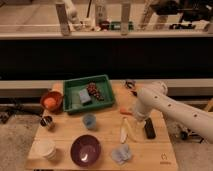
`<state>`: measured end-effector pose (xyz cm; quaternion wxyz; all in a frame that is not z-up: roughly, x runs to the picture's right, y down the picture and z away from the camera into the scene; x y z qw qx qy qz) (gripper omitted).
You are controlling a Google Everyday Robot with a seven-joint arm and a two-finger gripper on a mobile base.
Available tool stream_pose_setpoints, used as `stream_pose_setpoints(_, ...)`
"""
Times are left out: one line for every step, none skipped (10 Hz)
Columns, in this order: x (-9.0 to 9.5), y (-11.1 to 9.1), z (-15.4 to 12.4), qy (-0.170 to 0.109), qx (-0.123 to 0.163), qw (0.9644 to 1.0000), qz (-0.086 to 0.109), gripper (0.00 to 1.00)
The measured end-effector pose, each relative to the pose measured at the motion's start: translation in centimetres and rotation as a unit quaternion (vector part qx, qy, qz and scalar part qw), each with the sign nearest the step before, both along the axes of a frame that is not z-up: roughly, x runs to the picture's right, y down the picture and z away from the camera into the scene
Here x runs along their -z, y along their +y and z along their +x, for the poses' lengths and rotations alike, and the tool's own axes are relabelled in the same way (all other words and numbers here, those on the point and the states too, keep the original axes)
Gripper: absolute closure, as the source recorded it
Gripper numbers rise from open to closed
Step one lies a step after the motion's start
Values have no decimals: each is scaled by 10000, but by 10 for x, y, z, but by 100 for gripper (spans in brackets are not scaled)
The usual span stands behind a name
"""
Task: Place banana in table surface
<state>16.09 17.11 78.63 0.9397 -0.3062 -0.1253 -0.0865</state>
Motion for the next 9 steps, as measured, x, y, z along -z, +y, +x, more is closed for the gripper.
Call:
stream_pose_setpoints(-2,1,-1,1,-55,10000,-10,20)
stream_pose_setpoints(-5,3,-1,5,-126,9999,-24,20)
stream_pose_setpoints(-7,4,-1,4,-185,9998,-33,20)
stream_pose_setpoints(-8,5,-2,7,-237,9997,-47,20)
stream_pose_setpoints(-9,7,-2,14,-296,9995,-64,20)
stream_pose_setpoints(-10,8,-2,23,-351,9993,-79,20)
stream_pose_setpoints(-11,8,-3,21,-381,9992,-83,20)
stream_pose_setpoints(-13,9,-4,15,-419,9991,-89,20)
stream_pose_setpoints(-14,9,-4,11,-459,9989,-91,20)
